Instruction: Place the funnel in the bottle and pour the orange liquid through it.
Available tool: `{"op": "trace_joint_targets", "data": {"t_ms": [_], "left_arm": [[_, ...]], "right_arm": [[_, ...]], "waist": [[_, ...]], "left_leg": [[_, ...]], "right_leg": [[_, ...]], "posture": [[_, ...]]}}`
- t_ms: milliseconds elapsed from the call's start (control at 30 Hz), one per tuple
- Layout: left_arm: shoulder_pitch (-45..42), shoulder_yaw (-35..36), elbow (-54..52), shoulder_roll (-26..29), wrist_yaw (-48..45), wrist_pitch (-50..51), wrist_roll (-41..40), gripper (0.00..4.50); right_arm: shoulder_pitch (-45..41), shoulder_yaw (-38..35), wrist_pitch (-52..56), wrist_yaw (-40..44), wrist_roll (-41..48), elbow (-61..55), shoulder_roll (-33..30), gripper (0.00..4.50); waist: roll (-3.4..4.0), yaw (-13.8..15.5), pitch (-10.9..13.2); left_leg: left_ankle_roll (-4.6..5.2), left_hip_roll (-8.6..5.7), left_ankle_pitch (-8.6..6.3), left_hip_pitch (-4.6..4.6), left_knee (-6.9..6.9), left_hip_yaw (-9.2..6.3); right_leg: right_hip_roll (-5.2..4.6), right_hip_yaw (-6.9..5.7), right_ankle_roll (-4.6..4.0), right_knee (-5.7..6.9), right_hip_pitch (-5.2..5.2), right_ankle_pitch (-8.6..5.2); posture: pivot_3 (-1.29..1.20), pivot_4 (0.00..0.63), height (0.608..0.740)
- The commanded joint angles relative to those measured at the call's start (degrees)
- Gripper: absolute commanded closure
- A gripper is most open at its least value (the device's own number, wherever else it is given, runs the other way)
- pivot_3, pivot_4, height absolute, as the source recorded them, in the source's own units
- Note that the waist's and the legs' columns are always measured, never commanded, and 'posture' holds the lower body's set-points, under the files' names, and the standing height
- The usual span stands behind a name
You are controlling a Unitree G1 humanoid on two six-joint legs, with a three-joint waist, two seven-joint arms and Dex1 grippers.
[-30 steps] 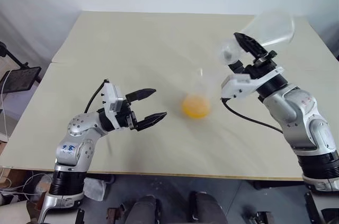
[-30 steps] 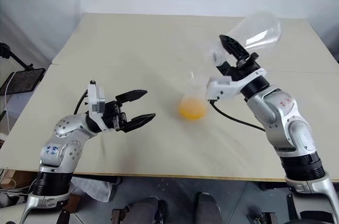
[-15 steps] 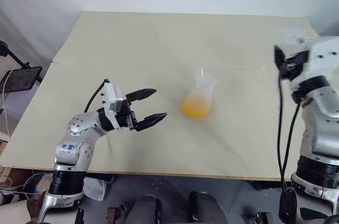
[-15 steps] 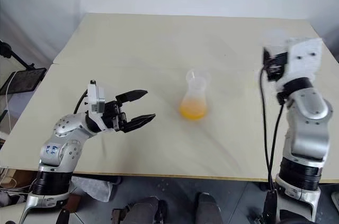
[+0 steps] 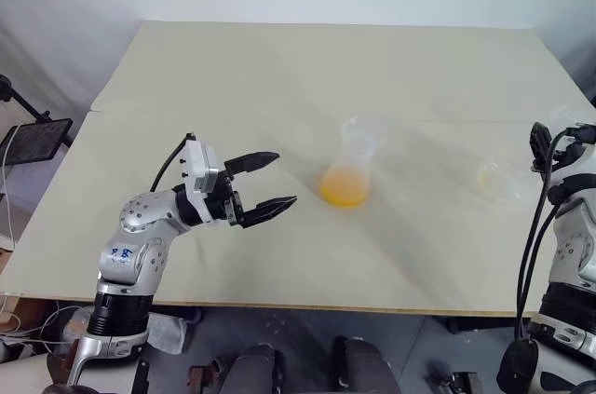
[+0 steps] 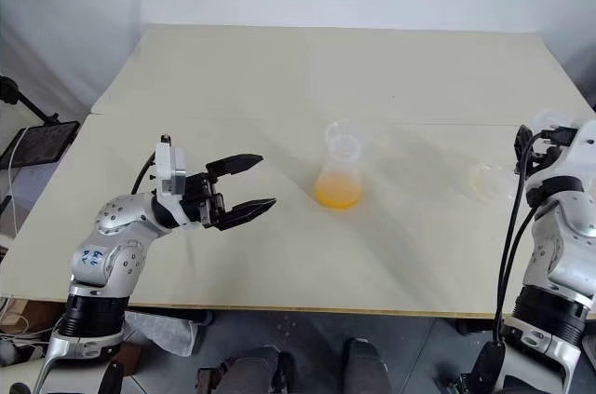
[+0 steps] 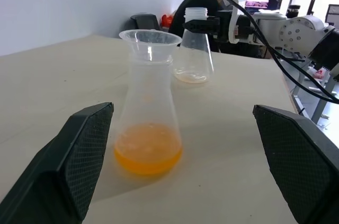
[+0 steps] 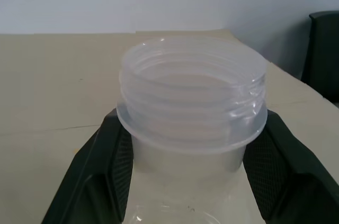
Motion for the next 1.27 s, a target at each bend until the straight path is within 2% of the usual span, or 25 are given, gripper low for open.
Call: {"op": "trace_joint_targets", "data": {"t_ms": [33,100,233,367,467,567,700,767,867,967,1067,1267], "left_arm": [[-0.8,0.3,-0.8,0.3,-0.3,-0.2,-0.8,0.0],[-0.8,0.3,-0.7,0.4,-0.4,-0.2,-0.8,0.0],[-0.8,0.4,-0.6,0.6,-0.6,-0.2,-0.9,0.0],[-0.7,0.6,-0.4,1.0,-1.0,-0.1,-0.8,0.0],[-0.3,1.2,-0.1,1.6,-1.0,-0.2,-0.7,0.0],[0.8,1.9,0.3,2.9,-1.6,-0.6,-0.4,0.0],[2.8,2.8,0.3,5.2,-2.4,-0.5,-0.3,0.0],[4.0,3.5,0.2,6.5,-2.9,-0.6,-0.3,0.0],[6.1,4.3,-0.2,8.5,-2.6,-0.5,0.5,0.0],[10.8,5.3,-0.7,11.0,-4.3,-4.0,2.5,0.0],[12.6,5.9,0.0,12.2,-4.1,-7.5,4.8,0.0],[14.6,7.3,0.3,12.6,-3.8,-9.6,5.2,0.0]], "right_arm": [[0.9,-0.5,-1.1,0.5,2.9,-2.5,-0.9,0.68],[1.7,-0.9,-0.8,-0.6,3.2,-3.0,-1.5,0.03],[3.6,-1.3,-0.5,-0.3,3.9,-4.9,-3.5,0.03],[9.1,-2.8,3.1,8.1,10.7,-10.8,-7.9,0.03],[13.7,-5.4,3.6,14.6,17.8,-13.8,-8.7,0.03],[20.6,-5.9,3.4,20.6,18.0,-15.2,-12.4,0.03],[28.3,-6.9,-4.0,29.5,18.2,-16.9,-12.7,0.03],[31.8,-6.5,-2.3,33.8,20.9,-18.4,-13.5,0.03],[35.4,-5.0,-2.2,37.0,22.2,-21.7,-13.6,0.03],[42.5,3.0,-4.2,44.9,20.8,-30.0,-14.0,0.03],[42.6,5.4,-3.6,45.6,22.8,-31.0,-13.8,0.03],[41.8,6.2,-9.5,46.3,19.3,-27.6,-12.9,0.03]], "waist": [[0.0,0.1,0.0],[0.0,0.2,0.0],[0.01,0.2,0.0],[0.03,0.3,0.0],[0.02,0.3,0.0],[0.02,0.5,0.0],[0.02,0.5,0.0],[0.02,0.5,0.0],[0.02,0.4,0.0],[0.04,0.2,0.0],[0.01,0.3,0.0],[-0.01,1.1,0.0]], "left_leg": [[0.0,0.0,0.0,0.0,0.0,0.0],[0.01,-0.01,0.0,-0.01,0.01,0.0],[0.01,-0.04,0.0,-0.01,0.02,-0.02],[0.01,-0.03,0.0,-0.03,-0.01,-0.05],[0.02,0.03,0.0,-0.01,0.0,-0.05],[0.03,0.03,-0.01,0.01,0.0,-0.05],[0.06,0.02,-0.03,0.0,-0.02,-0.02],[0.06,0.05,-0.03,0.03,-0.06,-0.02],[0.06,0.08,-0.03,0.04,-0.09,-0.02],[0.03,0.1,-0.04,0.08,-0.17,-0.02],[-0.04,0.22,-0.07,0.14,-0.34,-0.06],[-0.01,0.1,-0.07,0.13,-0.25,-0.1]], "right_leg": [[0.0,0.01,0.0,0.0,0.0,0.0],[-0.02,0.02,0.0,0.0,0.0,0.0],[-0.04,0.02,0.0,0.0,0.01,0.0],[-0.04,0.01,0.0,-0.03,0.01,0.0],[-0.06,0.01,0.0,-0.1,0.07,0.0],[-0.09,0.01,0.0,-0.12,0.1,0.0],[-0.14,0.06,0.0,-0.2,0.1,0.0],[-0.14,0.07,0.0,-0.24,0.11,0.0],[-0.19,0.1,0.0,-0.34,0.14,0.0],[-0.22,0.16,0.0,-0.41,0.13,0.0],[-0.15,0.13,-0.03,-0.49,0.14,-0.01],[-0.31,0.15,-0.02,-0.63,0.16,0.0]], "posture": [[0.0,0.15,0.74],[0.0,0.15,0.74],[0.0,0.15,0.74],[0.0,0.15,0.74],[0.0,0.15,0.74],[0.0,0.15,0.74],[0.0,0.15,0.74],[0.0,0.15,0.74],[0.0,0.15,0.74],[0.0,0.15,0.74],[0.0,0.15,0.74],[0.0,0.15,0.74]]}}
